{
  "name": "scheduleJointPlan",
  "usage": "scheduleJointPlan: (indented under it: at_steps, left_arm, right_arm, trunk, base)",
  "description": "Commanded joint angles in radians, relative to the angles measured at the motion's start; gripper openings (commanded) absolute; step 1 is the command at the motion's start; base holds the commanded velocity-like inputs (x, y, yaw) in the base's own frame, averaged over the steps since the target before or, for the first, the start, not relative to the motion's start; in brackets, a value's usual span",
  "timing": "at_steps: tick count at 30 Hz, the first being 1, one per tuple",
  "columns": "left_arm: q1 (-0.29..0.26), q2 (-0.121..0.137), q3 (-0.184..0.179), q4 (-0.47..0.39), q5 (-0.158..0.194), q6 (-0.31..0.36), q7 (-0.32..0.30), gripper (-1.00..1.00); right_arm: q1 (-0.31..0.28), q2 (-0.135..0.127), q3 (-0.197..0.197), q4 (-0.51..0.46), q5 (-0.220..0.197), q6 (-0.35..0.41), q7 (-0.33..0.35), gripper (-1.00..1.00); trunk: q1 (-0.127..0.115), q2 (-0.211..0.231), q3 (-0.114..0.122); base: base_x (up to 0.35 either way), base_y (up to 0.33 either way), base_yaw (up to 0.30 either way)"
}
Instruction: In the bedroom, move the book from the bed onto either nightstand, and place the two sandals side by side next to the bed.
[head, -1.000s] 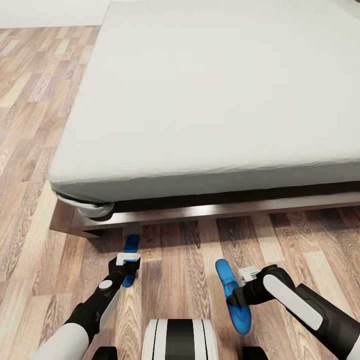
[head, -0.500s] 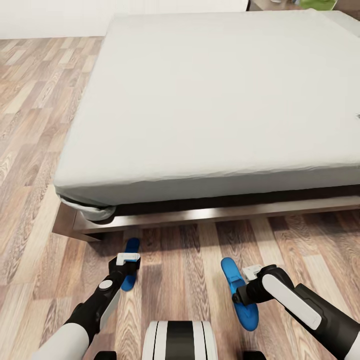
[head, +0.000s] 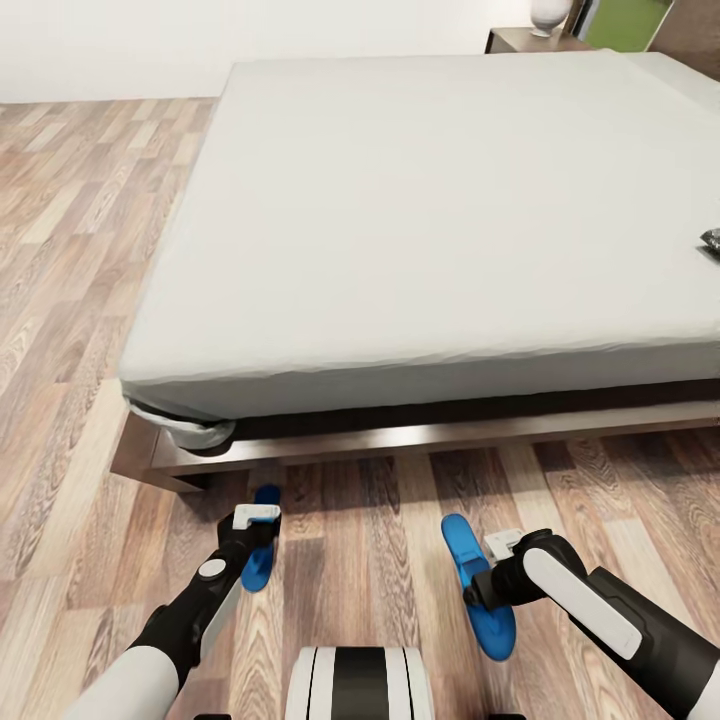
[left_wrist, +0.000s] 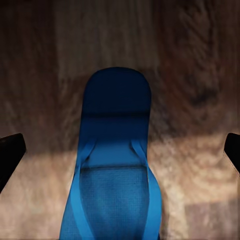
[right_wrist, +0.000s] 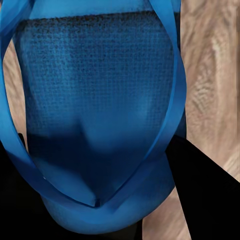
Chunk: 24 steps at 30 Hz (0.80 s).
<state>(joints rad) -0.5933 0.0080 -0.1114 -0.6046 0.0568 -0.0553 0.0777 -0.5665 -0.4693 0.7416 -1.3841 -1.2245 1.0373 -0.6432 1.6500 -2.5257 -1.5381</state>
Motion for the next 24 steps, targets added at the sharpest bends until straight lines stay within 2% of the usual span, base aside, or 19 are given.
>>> scheduleJointPlan:
  at_steps: [1,3,7,12,15,21,24]
  left_arm:
    - [0.0,0.001,-0.007,0.0,0.006,-0.003,0.009,1.0]
    - [0.0,0.0,-0.006,0.0,0.006,-0.002,0.01,1.0]
    - [0.0,0.002,-0.006,0.0,0.006,-0.001,0.011,1.0]
    - [0.001,0.005,-0.005,0.008,0.005,0.001,0.011,1.0]
    - [0.006,0.007,-0.005,0.019,0.004,0.002,0.011,1.0]
    - [0.011,0.009,-0.005,0.093,0.004,0.002,0.012,1.0]
    - [0.012,0.009,-0.005,0.135,0.005,0.001,0.012,1.0]
  right_arm:
    - [-0.001,-0.001,0.003,-0.001,-0.01,0.0,-0.012,-1.0]
    - [-0.001,0.0,0.002,-0.001,-0.01,0.0,-0.012,-1.0]
    - [-0.001,0.0,0.003,0.0,-0.01,-0.001,-0.012,-1.0]
    - [-0.001,0.0,0.003,0.0,-0.01,-0.002,-0.012,-1.0]
    - [-0.001,0.0,0.002,0.0,-0.01,-0.002,-0.012,-1.0]
    - [-0.001,0.0,-0.055,0.0,-0.01,0.002,-0.013,-1.0]
    - [-0.001,0.001,-0.066,0.0,-0.009,0.003,-0.014,-1.0]
  trunk:
    - [-0.001,0.0,0.003]
    - [-0.001,0.0,0.011]
    - [-0.001,0.0,0.011]
    - [-0.004,0.002,0.03]
    - [-0.004,0.002,0.03]
    - [-0.004,0.002,0.03]
    - [-0.004,0.002,0.034]
  base:
    - [0.0,0.0,0.0]
    - [0.0,0.0,0.0]
    - [0.0,0.0,0.0]
    - [0.0,0.0,0.0]
    - [0.0,0.0,0.0]
    - [0.0,0.0,0.0]
    - [0.0,0.0,0.0]
